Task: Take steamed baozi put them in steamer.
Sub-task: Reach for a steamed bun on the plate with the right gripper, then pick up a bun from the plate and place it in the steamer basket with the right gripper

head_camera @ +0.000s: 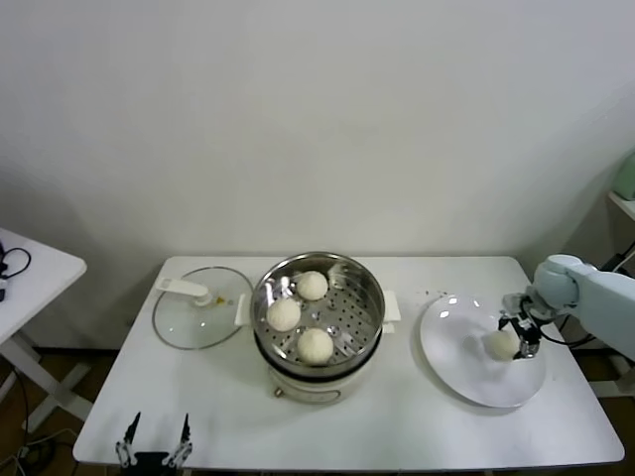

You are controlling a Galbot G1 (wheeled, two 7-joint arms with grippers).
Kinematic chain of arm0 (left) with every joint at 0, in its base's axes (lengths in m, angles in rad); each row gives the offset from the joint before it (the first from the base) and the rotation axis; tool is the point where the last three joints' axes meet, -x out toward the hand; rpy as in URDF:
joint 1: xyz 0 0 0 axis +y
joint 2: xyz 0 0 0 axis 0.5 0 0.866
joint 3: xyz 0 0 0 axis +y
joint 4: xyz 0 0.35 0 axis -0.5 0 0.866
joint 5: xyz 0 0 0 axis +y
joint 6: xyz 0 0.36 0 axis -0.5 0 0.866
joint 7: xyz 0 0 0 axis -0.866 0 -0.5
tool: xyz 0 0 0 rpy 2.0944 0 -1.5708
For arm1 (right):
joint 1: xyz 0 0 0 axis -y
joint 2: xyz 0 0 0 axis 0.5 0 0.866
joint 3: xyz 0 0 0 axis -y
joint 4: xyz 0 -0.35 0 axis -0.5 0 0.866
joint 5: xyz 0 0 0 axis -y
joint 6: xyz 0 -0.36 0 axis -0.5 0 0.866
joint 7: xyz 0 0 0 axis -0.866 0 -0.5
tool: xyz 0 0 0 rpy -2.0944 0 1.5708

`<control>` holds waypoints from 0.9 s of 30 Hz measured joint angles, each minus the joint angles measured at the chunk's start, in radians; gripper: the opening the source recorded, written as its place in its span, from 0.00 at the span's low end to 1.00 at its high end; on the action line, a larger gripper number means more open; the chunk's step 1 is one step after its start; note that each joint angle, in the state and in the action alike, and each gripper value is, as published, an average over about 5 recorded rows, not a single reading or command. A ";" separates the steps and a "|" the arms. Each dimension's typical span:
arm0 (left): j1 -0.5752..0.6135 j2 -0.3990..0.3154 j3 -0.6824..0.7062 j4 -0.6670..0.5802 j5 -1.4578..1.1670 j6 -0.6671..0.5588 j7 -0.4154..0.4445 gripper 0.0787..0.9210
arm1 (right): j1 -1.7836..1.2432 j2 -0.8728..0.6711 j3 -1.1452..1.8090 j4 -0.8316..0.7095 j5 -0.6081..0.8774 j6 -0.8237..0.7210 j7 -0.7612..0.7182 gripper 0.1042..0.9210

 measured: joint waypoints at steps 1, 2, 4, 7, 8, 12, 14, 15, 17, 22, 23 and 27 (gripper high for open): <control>0.000 0.000 0.001 0.000 0.000 0.000 0.000 0.88 | -0.001 0.001 0.003 -0.001 -0.002 0.000 0.000 0.73; 0.000 0.000 0.001 0.001 0.000 0.000 -0.001 0.88 | -0.001 0.002 0.005 -0.002 -0.003 0.000 0.001 0.71; 0.000 0.000 0.003 0.001 0.000 0.000 -0.001 0.88 | -0.001 0.003 0.007 -0.001 -0.004 0.000 0.002 0.68; 0.001 0.000 0.005 0.001 0.001 0.000 -0.002 0.88 | 0.005 0.003 0.005 0.003 -0.004 0.000 0.001 0.66; 0.001 0.000 0.006 0.000 0.001 -0.001 -0.002 0.88 | 0.009 0.002 0.003 0.005 -0.003 0.000 -0.001 0.66; 0.003 0.001 0.005 -0.001 0.001 -0.002 -0.002 0.88 | 0.040 -0.004 -0.023 0.023 0.014 -0.006 -0.008 0.64; 0.002 0.003 0.005 -0.003 0.001 -0.002 -0.003 0.88 | 0.070 -0.009 -0.048 0.040 0.032 -0.012 -0.011 0.64; 0.001 0.003 0.005 -0.004 0.001 -0.002 -0.003 0.88 | 0.089 -0.010 -0.064 0.051 0.043 -0.015 -0.011 0.64; 0.000 0.004 0.006 -0.006 0.001 -0.002 -0.003 0.88 | 0.138 -0.010 -0.107 0.077 0.068 -0.022 -0.012 0.64; -0.005 0.007 0.006 -0.006 -0.003 -0.002 -0.003 0.88 | 0.315 0.001 -0.257 0.167 0.159 -0.049 -0.016 0.64; -0.005 0.008 0.007 -0.006 -0.003 -0.001 -0.003 0.88 | 0.356 0.005 -0.289 0.188 0.181 -0.055 -0.018 0.64; -0.005 0.011 0.007 -0.008 -0.005 -0.001 -0.003 0.88 | 0.526 0.032 -0.407 0.279 0.278 -0.082 -0.025 0.64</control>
